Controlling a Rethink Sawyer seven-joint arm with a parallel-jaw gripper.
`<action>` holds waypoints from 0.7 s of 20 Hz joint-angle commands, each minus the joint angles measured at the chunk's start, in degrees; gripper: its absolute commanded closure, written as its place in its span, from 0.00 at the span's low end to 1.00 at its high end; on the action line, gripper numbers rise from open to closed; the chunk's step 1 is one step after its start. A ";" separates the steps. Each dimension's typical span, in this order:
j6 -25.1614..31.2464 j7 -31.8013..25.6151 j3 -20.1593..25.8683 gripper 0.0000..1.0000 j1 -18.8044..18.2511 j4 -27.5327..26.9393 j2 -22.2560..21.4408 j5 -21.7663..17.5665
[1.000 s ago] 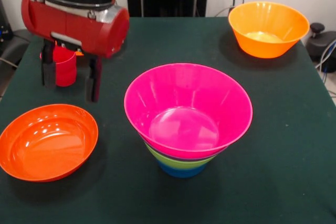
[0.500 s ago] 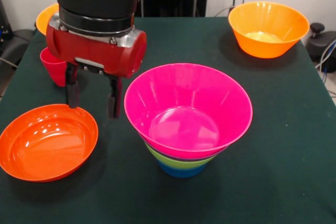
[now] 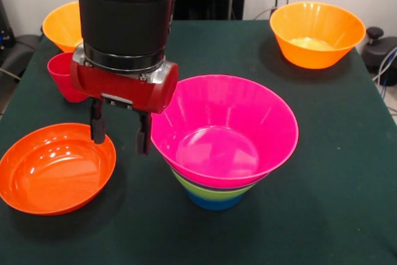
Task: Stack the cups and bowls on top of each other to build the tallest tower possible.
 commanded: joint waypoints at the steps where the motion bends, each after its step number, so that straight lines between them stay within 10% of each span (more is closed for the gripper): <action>1: 8.49 -21.35 6.62 0.00 -3.25 1.85 -0.70 -4.80; 14: 6.84 -24.70 10.40 0.00 -6.68 3.59 0.11 -5.78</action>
